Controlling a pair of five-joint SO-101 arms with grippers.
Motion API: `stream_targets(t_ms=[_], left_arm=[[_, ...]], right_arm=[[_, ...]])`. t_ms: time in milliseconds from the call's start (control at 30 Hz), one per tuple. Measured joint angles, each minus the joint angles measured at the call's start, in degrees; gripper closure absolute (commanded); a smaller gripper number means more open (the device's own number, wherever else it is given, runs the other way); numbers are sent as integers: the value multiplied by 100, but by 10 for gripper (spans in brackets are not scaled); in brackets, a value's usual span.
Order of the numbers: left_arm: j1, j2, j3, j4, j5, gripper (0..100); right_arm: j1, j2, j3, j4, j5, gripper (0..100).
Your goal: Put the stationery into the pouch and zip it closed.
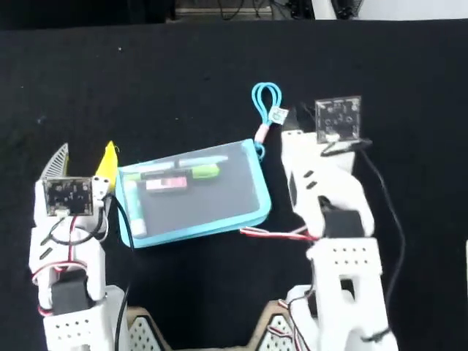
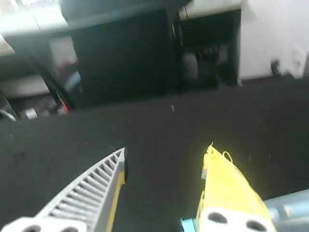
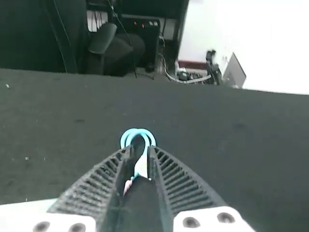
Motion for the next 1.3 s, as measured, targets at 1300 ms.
stream_targets(t_ms=[1300], left_arm=[[-1468,-9,1178,3068,765,932]], right_arm=[[1046,-4703,3508,4018,9,984]])
